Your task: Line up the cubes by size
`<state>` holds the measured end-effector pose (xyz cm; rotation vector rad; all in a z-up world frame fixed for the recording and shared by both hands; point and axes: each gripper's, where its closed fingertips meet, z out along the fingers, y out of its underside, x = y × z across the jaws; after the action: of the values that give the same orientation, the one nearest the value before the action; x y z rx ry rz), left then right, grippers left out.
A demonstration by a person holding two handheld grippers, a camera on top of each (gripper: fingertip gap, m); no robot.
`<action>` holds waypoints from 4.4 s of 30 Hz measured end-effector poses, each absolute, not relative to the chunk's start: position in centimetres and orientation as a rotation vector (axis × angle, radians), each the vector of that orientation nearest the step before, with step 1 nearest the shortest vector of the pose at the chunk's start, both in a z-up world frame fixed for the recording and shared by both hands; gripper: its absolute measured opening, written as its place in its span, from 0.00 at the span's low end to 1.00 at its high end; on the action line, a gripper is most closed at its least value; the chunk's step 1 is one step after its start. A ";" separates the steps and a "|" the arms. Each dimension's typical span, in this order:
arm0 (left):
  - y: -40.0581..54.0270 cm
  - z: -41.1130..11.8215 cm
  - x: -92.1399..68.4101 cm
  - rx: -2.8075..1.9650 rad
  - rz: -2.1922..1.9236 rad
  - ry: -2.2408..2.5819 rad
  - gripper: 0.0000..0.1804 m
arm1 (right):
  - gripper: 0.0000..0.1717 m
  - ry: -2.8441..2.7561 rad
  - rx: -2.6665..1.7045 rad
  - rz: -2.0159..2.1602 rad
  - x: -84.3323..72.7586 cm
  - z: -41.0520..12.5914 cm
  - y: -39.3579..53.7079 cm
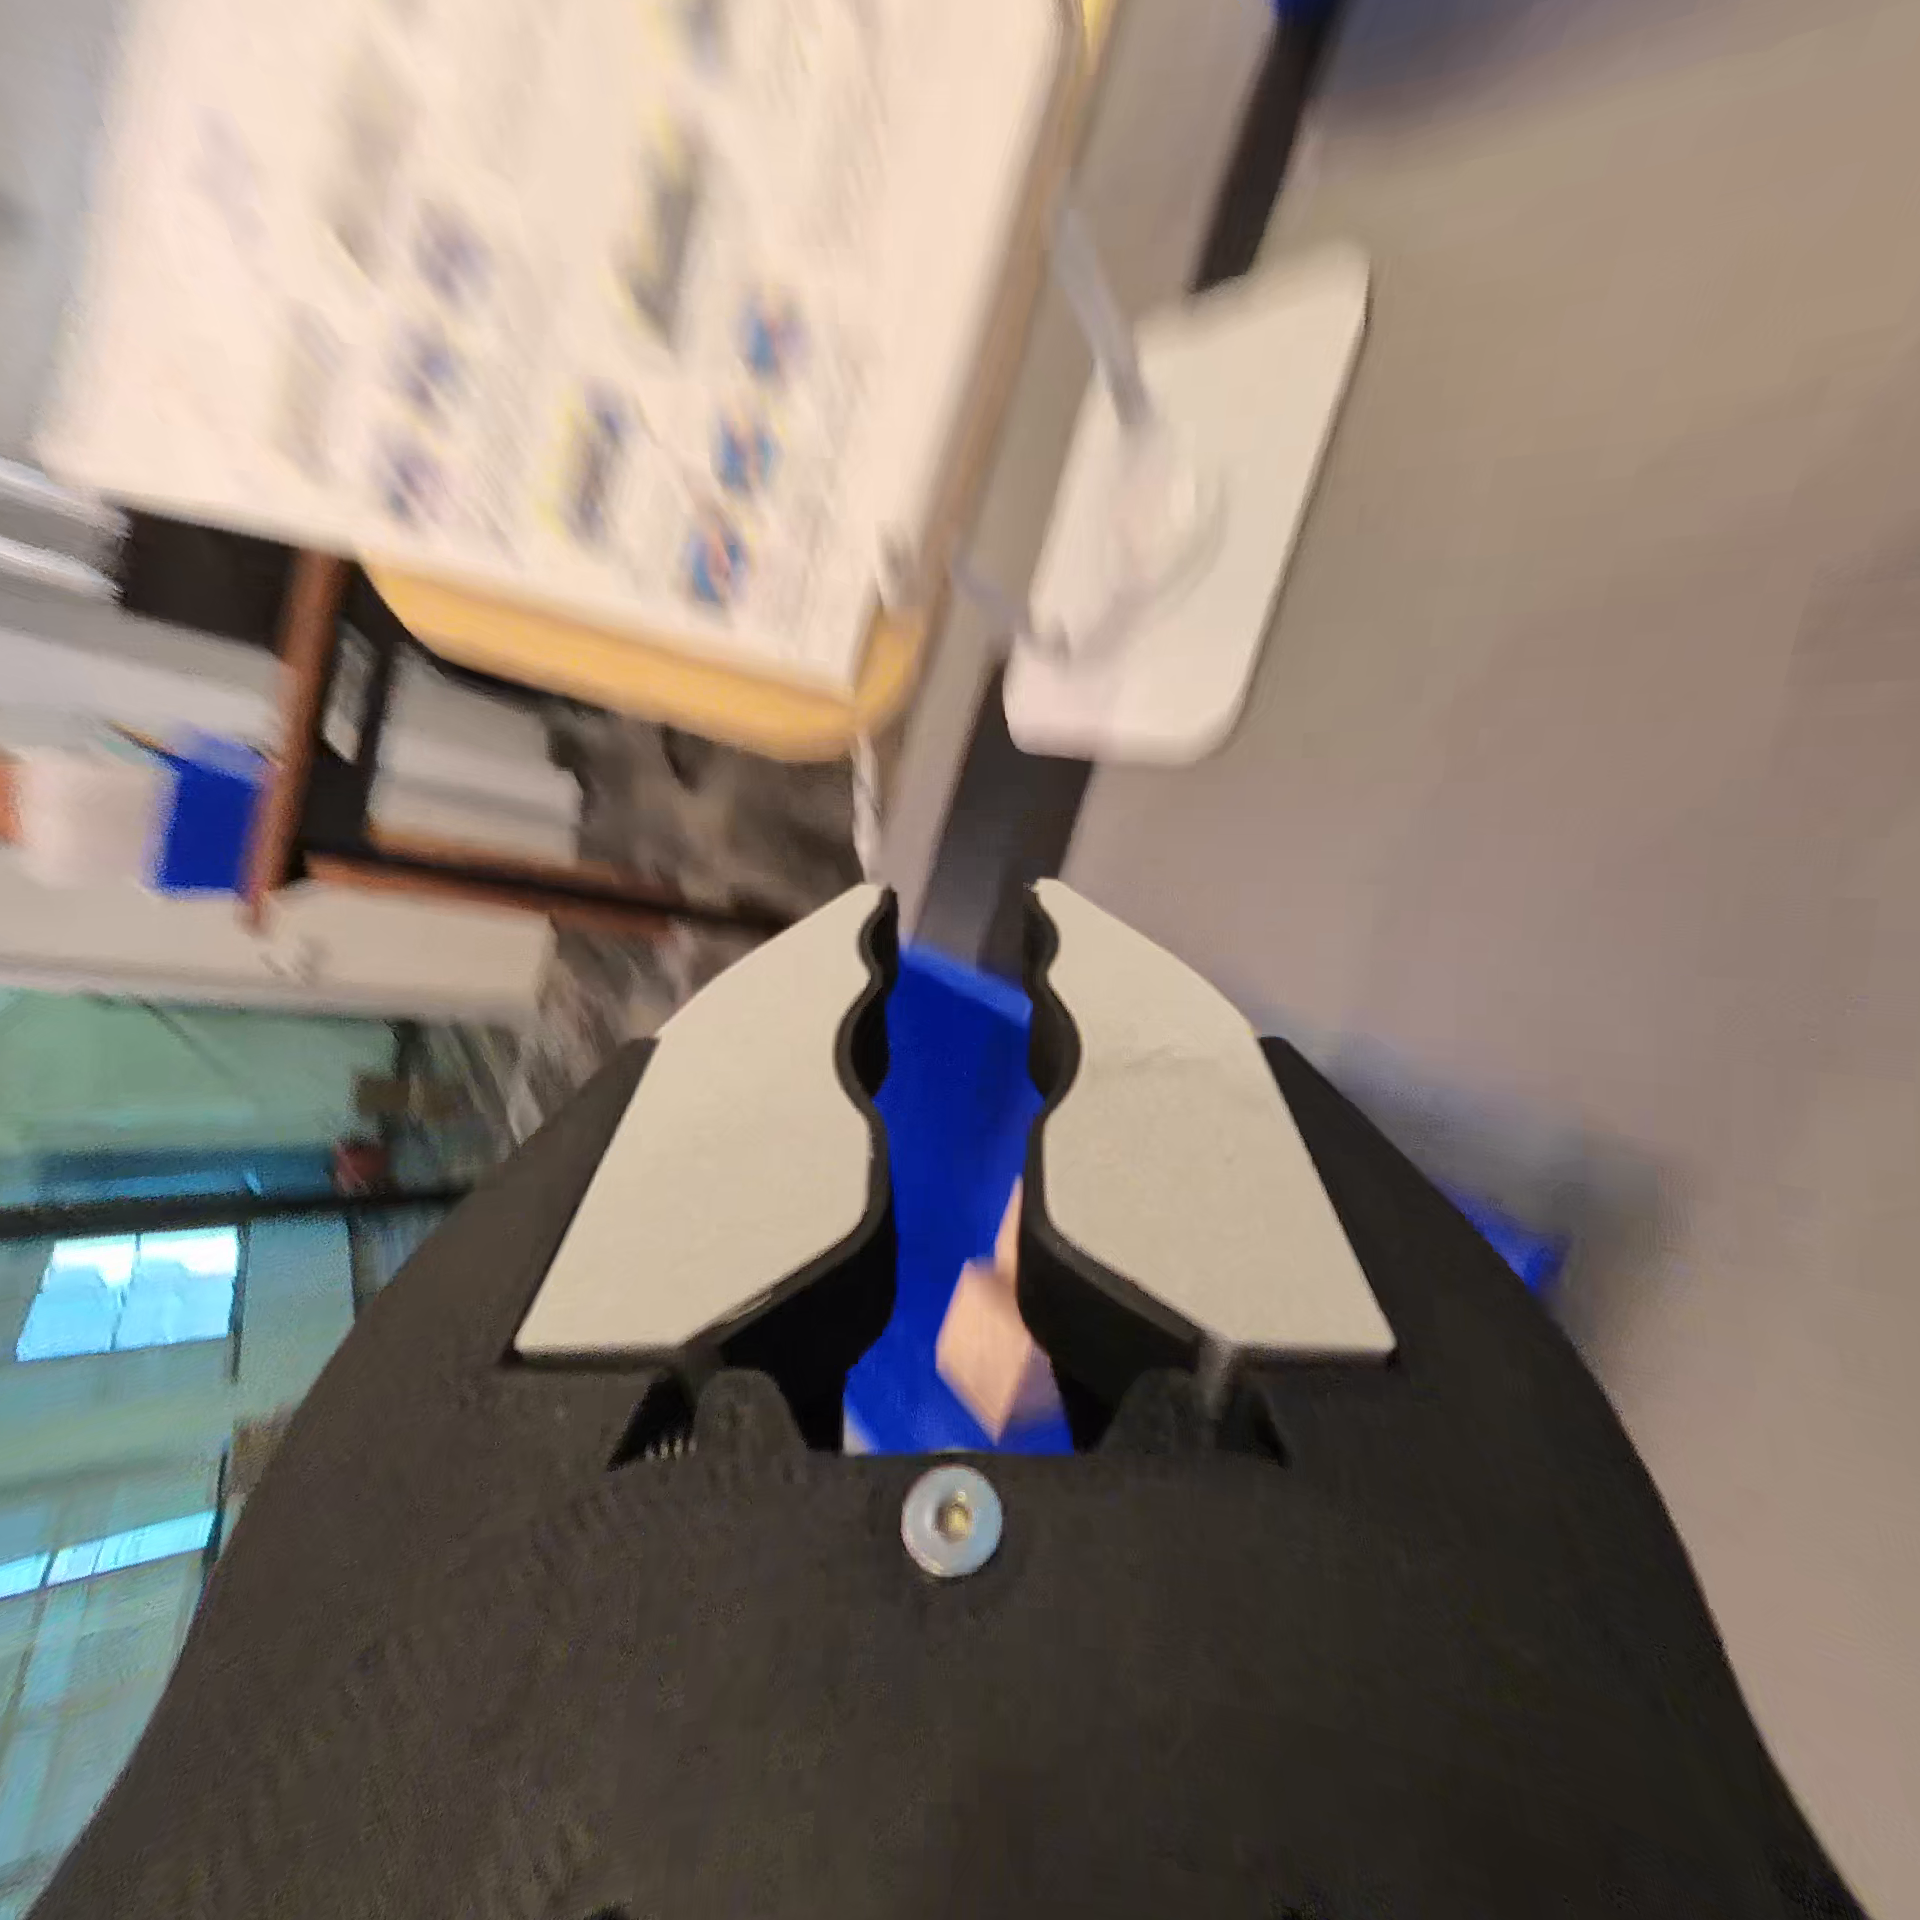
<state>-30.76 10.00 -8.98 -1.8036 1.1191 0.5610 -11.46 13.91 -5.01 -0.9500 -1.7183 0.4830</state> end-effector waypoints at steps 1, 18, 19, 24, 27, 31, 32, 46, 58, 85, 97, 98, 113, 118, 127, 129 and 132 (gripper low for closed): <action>10.2 -9.6 -32.2 -1.852 0.585 1.127 0.13 | 0.14 -1.718 -0.951 0.487 -11.5 -5.1 13.9; 15.4 -26.6 -43.9 -2.354 0.473 1.459 0.22 | 0.14 -1.793 -0.973 0.454 -13.0 -7.6 14.3; 15.6 -27.2 -44.2 -2.365 0.486 1.487 0.21 | 0.15 -1.794 -0.973 0.452 -13.0 -7.7 14.4; 15.9 -29.2 -45.2 -2.445 0.479 1.543 0.22 | 0.15 -1.808 -0.979 0.442 -12.9 -8.1 14.8; 16.0 -30.1 -45.8 -2.480 0.490 1.559 0.23 | 0.15 -1.804 -0.981 0.442 -12.7 -8.1 15.0; 15.9 -30.9 -46.4 -2.513 0.478 1.558 0.23 | 0.15 -1.790 -0.985 0.444 -12.5 -7.9 15.3; 15.9 -31.0 -46.4 -2.512 0.472 1.561 0.22 | 0.15 -1.786 -0.986 0.440 -12.4 -7.8 15.4; 16.4 -29.4 -45.8 -2.470 0.453 1.466 0.17 | 0.15 -1.782 -0.956 0.463 -12.6 -7.3 14.9; 12.9 -9.8 -34.5 -1.758 0.276 1.058 0.17 | 0.17 -1.719 -0.852 0.572 -15.0 -5.8 12.5; 8.9 0.6 -13.4 -1.084 -0.345 1.026 0.16 | 0.20 -1.496 -0.665 0.853 -14.8 -0.5 9.6; 8.2 1.0 -13.2 -1.030 -0.443 1.021 0.16 | 0.18 -1.479 -0.588 0.886 -15.0 0.0 8.5; 8.2 1.0 -13.2 -1.022 -0.456 1.019 0.16 | 0.18 -1.477 -0.582 0.894 -14.9 0.0 8.4; 7.6 1.4 -12.7 -0.969 -0.556 1.014 0.16 | 0.16 -1.474 -0.532 0.898 -14.6 0.3 7.9; 7.6 1.5 -12.9 -0.983 -0.524 1.009 0.17 | 0.16 -1.467 -0.540 0.899 -14.7 0.4 8.0; 7.2 2.7 -14.5 -1.004 -0.364 0.974 0.08 | 0.16 -1.448 -0.576 0.877 -14.4 0.7 8.8; 7.8 2.6 -15.3 -1.043 -0.233 0.956 0.00 | 0.16 -1.444 -0.585 0.845 -13.8 0.8 9.3; 7.7 2.3 -16.6 -1.083 -0.154 0.960 0.00 | 0.16 -1.406 -0.662 0.739 -11.8 1.0 11.7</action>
<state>-16.65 7.66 2.35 -1.0828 0.9599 -0.1541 -11.84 11.70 0.99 -0.6619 -1.4065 0.7390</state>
